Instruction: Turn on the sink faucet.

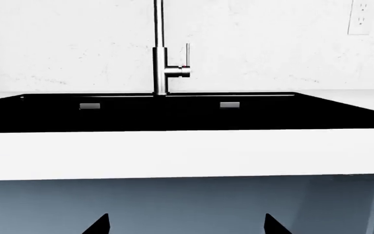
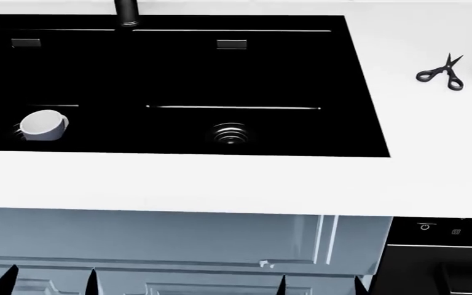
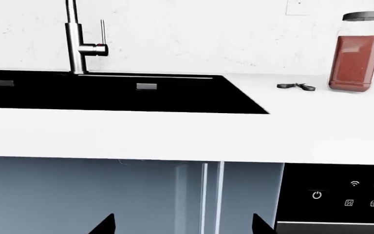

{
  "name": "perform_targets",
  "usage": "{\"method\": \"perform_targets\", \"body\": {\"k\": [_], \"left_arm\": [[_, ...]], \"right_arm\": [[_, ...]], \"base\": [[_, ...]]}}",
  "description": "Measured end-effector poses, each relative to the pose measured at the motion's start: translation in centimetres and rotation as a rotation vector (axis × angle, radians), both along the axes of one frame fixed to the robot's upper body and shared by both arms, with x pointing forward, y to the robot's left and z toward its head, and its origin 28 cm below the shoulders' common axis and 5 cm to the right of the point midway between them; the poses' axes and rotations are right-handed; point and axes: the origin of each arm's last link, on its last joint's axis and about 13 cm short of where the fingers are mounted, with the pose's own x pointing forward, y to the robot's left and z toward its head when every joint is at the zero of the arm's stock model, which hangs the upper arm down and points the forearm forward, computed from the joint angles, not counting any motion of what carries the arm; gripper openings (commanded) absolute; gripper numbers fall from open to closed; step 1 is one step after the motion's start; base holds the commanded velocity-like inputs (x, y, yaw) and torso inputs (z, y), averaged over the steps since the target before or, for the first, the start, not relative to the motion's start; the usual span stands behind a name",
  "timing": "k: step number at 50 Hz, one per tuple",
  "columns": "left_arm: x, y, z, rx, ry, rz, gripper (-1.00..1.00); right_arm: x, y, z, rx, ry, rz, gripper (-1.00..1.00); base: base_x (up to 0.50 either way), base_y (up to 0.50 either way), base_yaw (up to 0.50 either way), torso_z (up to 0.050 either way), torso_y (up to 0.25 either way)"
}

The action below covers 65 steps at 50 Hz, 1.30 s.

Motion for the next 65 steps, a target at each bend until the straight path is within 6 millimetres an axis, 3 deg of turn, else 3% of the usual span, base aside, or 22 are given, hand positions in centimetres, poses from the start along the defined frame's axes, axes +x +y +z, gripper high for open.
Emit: {"method": "perform_targets", "body": {"k": [9,31,46,65], "left_arm": [[-0.6,0.4,2.6,0.012,-0.035,-0.019,1.00],[-1.2,1.3,12.7,0.067,-0.165,-0.063,1.00],[-1.1,2.0,18.8,0.089,-0.236,-0.070,1.00],[-1.5,2.9,21.1,0.147,-0.246,-0.056,1.00]], "right_arm": [[-0.3,-0.1,2.8,-0.026,-0.045,0.008,1.00],[-0.9,-1.6,11.9,-0.105,-0.180,0.000,1.00],[-0.7,-2.1,17.0,-0.188,-0.230,0.002,1.00],[-0.8,-2.0,20.2,-0.279,-0.268,-0.021,1.00]], "base": [[0.00,0.00,0.00,0.050,0.000],[0.00,0.00,0.00,0.050,0.000],[0.00,0.03,0.00,0.050,0.000],[0.00,0.50,0.00,0.050,0.000]]}}
